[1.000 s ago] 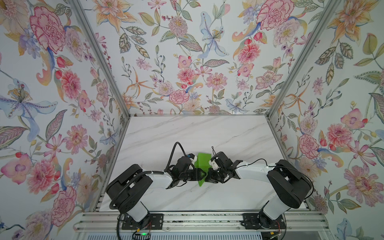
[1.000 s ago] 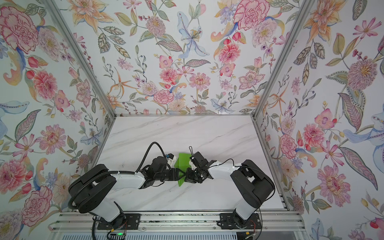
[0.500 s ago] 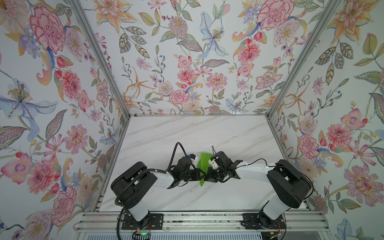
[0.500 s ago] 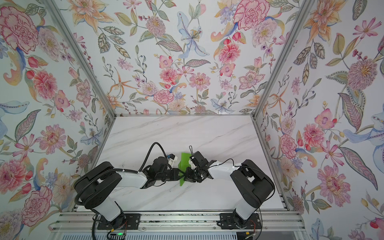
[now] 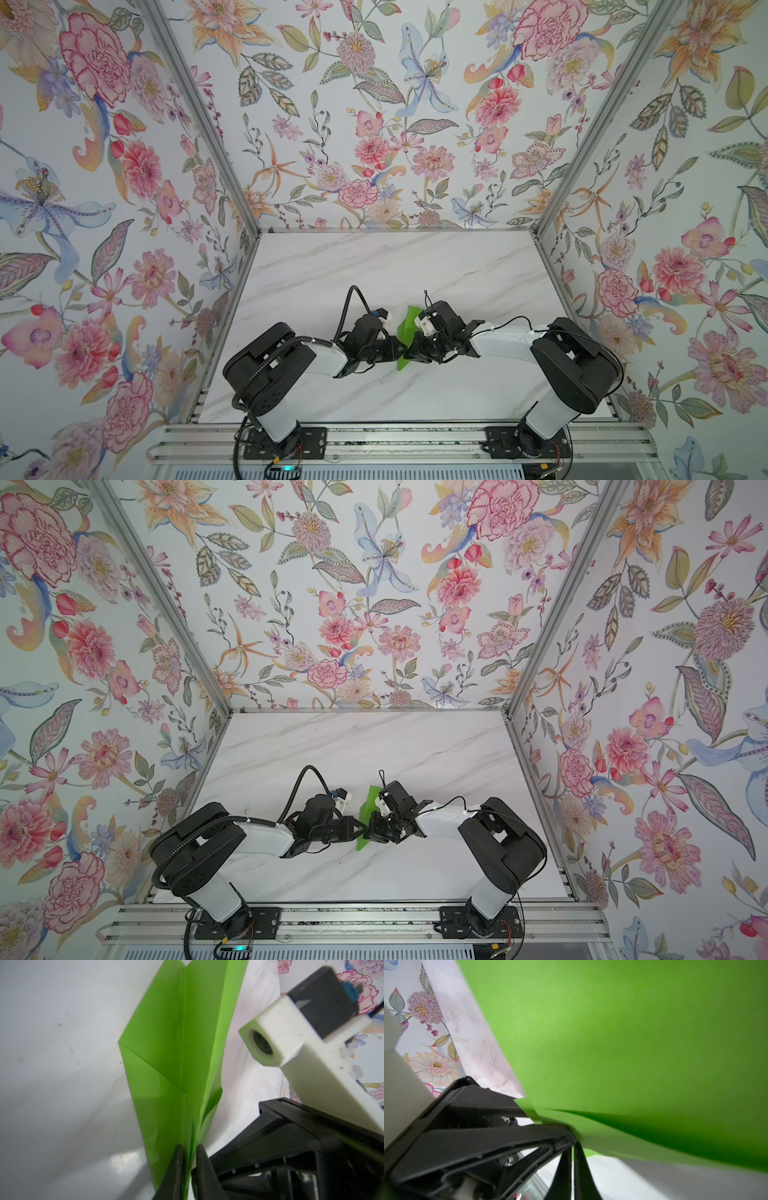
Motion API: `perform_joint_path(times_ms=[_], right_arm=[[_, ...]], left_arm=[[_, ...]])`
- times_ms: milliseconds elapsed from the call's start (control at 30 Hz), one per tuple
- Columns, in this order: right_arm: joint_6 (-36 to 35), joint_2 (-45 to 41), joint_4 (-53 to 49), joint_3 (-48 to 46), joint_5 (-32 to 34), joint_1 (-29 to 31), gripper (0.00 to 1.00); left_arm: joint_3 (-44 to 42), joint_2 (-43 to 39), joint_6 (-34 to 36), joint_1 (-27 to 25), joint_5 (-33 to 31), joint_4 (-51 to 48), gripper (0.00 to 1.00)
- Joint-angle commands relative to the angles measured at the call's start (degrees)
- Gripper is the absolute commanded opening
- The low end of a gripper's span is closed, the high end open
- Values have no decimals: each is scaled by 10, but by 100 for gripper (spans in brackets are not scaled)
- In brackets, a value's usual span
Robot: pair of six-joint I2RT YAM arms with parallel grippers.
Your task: Fold a paper plane with a square sheet of paper (fold left side to right side)
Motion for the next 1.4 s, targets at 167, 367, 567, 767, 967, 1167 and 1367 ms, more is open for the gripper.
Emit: perform_joint_path(times_ms=[167,367,567,767,967,1167,1367], right_arm=[[10,48,20,8,-4,-6,7],[9,66,15,12,-8,-3,7],[9,71,14,12,-11,0,7],[9,73,14,14,-12,4,6],[8,72,13,17,-13,5,6],[7,71,10,18,-13,5,6],[2,71,8,18,-15,4,6]], left_arm=[[-16,3,-2,10,-7,-5,27],[-2,-20,41,26,-21,-60,37],[62,-24,142,40,-21,-172,38],[138,-4,238,44,-25,-298,33],[162,9,262,52,-7,-326,28],[163,13,259,58,-15,-329,21],[159,16,257,63,-3,-316,10]])
